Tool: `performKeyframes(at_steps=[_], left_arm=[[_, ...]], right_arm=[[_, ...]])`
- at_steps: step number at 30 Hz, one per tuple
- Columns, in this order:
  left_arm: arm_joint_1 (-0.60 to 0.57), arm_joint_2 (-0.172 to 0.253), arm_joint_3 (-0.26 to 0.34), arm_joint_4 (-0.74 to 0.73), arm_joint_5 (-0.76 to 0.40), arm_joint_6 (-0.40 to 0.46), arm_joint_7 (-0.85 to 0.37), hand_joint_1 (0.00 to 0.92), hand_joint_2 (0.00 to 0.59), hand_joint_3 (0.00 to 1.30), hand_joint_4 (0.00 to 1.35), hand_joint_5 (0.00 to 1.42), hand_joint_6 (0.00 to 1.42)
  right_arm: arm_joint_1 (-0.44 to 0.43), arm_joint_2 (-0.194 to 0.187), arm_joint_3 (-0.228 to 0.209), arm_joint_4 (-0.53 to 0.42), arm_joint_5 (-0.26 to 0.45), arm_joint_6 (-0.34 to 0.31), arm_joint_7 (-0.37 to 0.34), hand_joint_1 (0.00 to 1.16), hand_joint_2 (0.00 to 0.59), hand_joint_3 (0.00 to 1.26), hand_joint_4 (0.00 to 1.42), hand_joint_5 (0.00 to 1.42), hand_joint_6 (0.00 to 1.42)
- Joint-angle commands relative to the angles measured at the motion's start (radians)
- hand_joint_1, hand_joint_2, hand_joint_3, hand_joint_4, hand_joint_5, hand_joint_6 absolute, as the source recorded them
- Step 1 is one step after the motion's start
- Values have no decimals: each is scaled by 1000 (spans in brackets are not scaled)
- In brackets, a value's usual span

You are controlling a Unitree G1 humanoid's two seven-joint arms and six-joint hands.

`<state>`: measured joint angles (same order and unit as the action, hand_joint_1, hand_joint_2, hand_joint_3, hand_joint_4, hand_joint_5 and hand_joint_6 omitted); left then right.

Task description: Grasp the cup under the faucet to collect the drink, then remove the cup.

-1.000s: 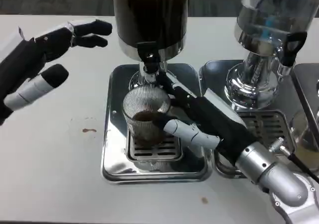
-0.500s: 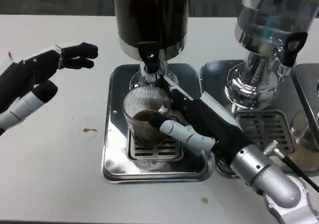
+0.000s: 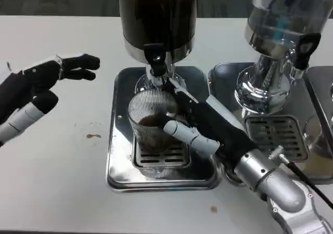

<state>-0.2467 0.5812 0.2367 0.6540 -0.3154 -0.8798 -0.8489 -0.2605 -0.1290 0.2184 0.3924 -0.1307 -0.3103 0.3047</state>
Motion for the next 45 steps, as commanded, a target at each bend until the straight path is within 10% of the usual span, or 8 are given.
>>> performKeyframes(at_steps=[1, 45], left_arm=[[13, 15, 8, -2, 6, -8, 4, 0, 126, 309, 250, 297, 248], [66, 37, 33, -31, 2, 4, 0, 0, 150, 371, 280, 309, 263]], right_arm=[[-33, 3, 7, 44, -10, -32, 0, 223, 139, 0, 0, 0, 64], [-169, 31, 48, 312, -98, -147, -49, 365, 91, 0, 0, 0, 65]])
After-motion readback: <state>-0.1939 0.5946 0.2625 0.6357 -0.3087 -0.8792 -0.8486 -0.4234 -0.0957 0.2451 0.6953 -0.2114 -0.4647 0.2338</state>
